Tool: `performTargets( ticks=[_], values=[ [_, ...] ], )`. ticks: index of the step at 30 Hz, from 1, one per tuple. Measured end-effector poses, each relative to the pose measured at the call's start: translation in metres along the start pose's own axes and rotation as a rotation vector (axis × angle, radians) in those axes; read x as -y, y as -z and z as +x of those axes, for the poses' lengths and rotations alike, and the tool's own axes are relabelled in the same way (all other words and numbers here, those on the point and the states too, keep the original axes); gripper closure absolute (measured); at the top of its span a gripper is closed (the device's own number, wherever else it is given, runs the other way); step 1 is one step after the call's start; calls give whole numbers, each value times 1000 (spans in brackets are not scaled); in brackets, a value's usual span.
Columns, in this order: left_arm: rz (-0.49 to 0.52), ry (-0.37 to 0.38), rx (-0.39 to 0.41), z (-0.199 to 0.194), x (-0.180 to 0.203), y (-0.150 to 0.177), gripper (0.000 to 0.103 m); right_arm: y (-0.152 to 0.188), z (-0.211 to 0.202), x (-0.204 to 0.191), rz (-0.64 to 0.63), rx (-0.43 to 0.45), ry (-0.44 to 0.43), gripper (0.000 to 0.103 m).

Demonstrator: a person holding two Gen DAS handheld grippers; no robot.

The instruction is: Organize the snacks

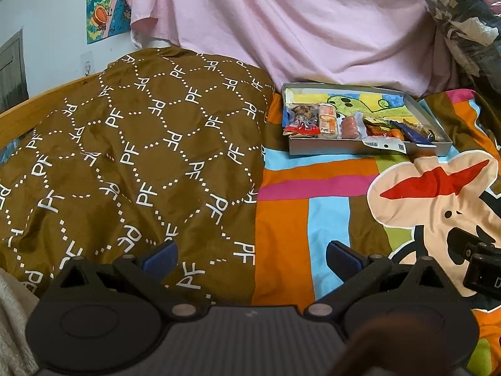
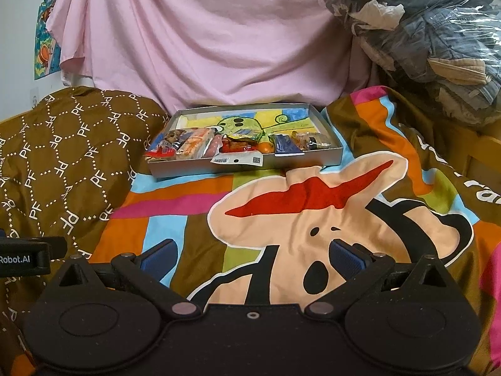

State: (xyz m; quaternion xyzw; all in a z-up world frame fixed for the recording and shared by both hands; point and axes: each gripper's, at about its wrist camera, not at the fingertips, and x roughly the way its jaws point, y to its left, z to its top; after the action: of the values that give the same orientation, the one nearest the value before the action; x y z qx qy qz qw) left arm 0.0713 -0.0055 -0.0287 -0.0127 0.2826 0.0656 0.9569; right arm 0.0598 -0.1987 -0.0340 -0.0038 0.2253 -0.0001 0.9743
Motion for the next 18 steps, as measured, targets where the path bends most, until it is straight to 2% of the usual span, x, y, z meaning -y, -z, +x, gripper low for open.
performTargets(
  ticks=[18],
  values=[
    [3,-2,1,0,0,0,0,1,1,0,-2,-2,0,1]
  ],
)
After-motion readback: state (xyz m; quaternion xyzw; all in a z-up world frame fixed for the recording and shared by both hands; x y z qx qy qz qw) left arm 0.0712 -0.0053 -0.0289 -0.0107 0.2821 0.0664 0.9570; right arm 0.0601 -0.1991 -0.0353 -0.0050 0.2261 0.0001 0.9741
